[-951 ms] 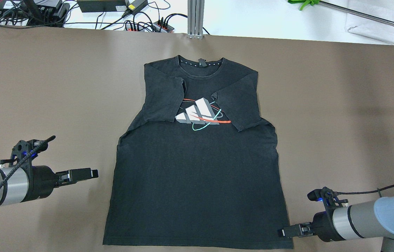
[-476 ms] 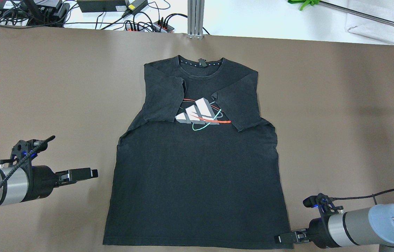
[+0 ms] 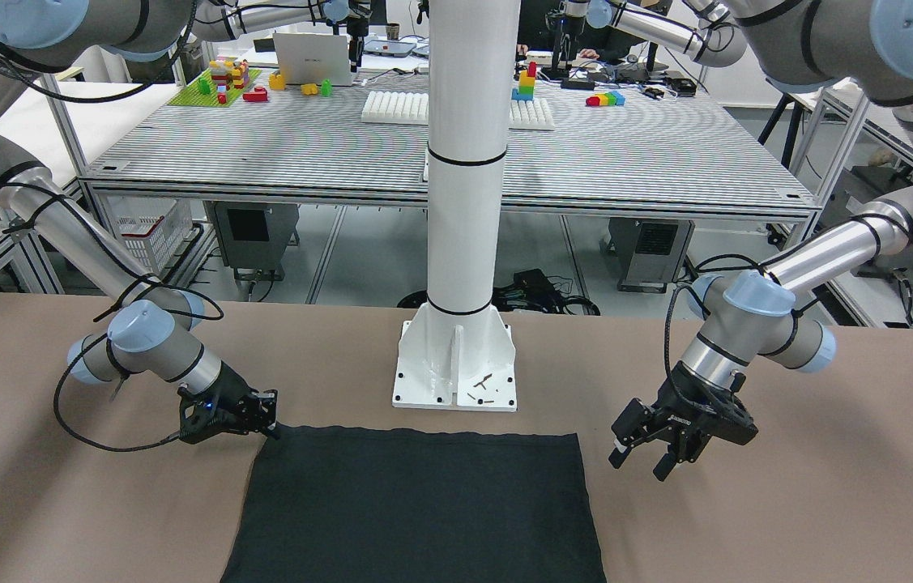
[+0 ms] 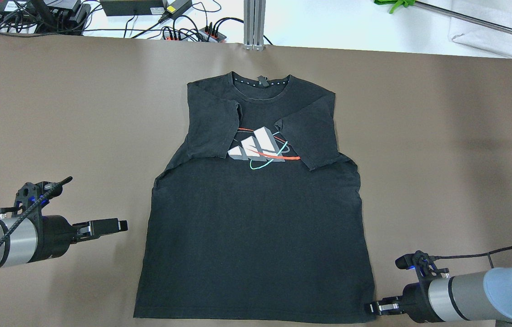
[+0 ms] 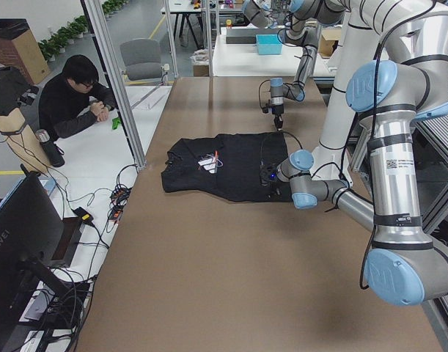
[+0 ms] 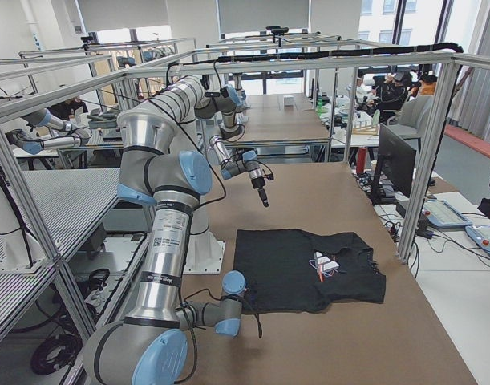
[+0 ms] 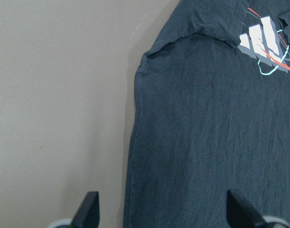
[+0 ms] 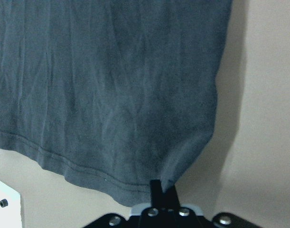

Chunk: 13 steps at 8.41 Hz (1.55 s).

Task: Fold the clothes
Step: 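Move both grippers down to the hem corners nearest the robot, then grasp the hem corners with both grippers and lift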

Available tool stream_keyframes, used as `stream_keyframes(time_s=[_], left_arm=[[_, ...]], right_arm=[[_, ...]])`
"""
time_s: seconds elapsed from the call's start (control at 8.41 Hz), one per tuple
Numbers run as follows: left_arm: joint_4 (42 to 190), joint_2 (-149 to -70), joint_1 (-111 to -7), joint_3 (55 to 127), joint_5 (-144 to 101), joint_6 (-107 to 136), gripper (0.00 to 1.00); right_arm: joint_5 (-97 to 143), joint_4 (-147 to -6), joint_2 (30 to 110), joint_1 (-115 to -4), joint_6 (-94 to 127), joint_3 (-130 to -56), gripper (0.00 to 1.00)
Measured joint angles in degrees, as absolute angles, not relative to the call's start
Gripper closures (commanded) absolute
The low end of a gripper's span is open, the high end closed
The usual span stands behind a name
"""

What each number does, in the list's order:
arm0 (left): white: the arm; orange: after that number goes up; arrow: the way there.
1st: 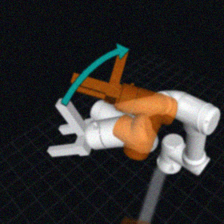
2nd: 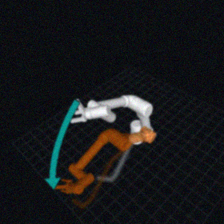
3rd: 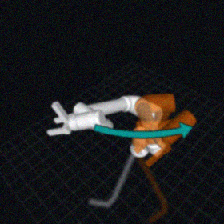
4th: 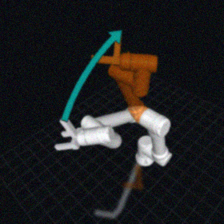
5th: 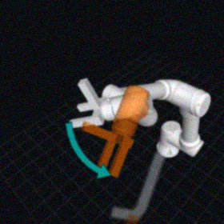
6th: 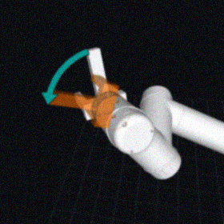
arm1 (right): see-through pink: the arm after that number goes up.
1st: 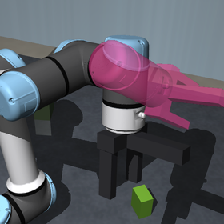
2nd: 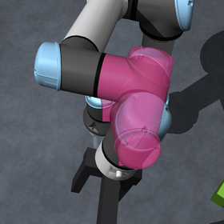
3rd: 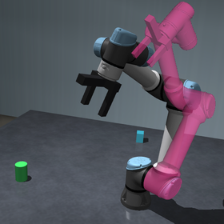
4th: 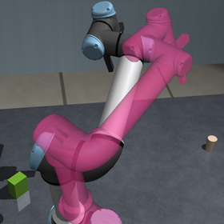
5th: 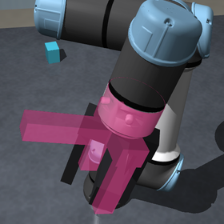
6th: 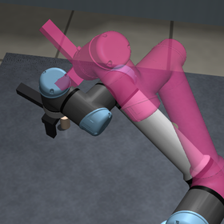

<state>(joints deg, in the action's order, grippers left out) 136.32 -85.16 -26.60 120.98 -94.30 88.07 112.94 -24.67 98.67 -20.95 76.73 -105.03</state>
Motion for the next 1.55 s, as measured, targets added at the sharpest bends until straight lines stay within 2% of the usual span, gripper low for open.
stream_keyframes(time_s=[0.36, 0.95, 1.55], left_arm=[[136.8, -85.2, -24.2, 121.0, -93.4, 88.1, 0.06], [138.2, -84.7, -9.5, 120.8, -79.4, 88.9, 0.06], [138.1, -85.1, -1.6, 116.2, -71.5, 90.5, 0.06]], right_arm=[[112.9, -23.0, 98.7, -21.0, 76.7, -105.0, 1.0], [113.2, -22.0, 98.6, -22.1, 76.7, -104.9, 1.0], [113.2, -21.5, 98.4, -22.6, 76.7, -104.9, 1.0]])
